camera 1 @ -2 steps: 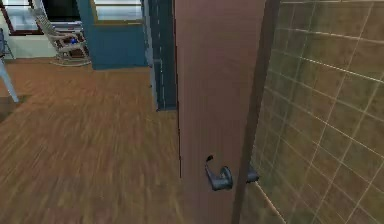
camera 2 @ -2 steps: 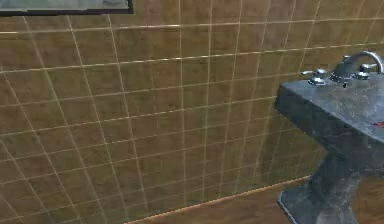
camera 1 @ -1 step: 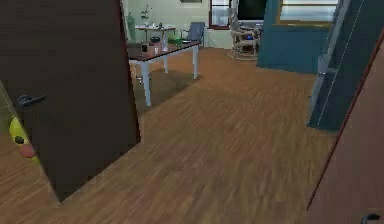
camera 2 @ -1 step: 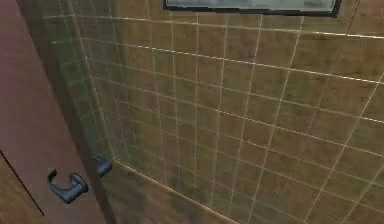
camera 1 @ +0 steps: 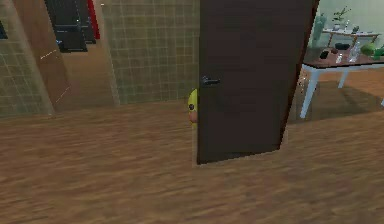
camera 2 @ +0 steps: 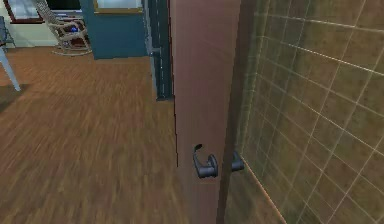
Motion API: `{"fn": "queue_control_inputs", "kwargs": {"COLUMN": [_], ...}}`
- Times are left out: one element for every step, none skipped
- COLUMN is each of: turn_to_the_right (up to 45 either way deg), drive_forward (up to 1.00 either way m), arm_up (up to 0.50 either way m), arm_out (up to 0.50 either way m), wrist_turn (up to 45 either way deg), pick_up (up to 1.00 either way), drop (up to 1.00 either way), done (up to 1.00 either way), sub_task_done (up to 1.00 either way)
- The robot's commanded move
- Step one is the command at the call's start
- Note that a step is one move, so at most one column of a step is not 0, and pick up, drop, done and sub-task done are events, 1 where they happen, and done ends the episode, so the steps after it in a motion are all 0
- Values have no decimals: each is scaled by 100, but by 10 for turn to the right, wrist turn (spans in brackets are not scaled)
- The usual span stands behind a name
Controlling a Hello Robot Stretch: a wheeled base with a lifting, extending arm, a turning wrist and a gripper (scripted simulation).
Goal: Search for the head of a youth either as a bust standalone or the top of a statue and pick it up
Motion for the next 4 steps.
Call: {"fn": "queue_control_inputs", "kwargs": {"turn_to_the_right": [0, 450, 180, 0], "drive_forward": [60, 0, 0, 100], "arm_up": [0, 0, 0, 0], "arm_out": [0, 0, 0, 0], "wrist_turn": [0, 0, 0, 0], "pick_up": [0, 0, 0, 0], "drop": [0, 0, 0, 0], "done": [0, 0, 0, 0], "sub_task_done": [0, 0, 0, 0]}}
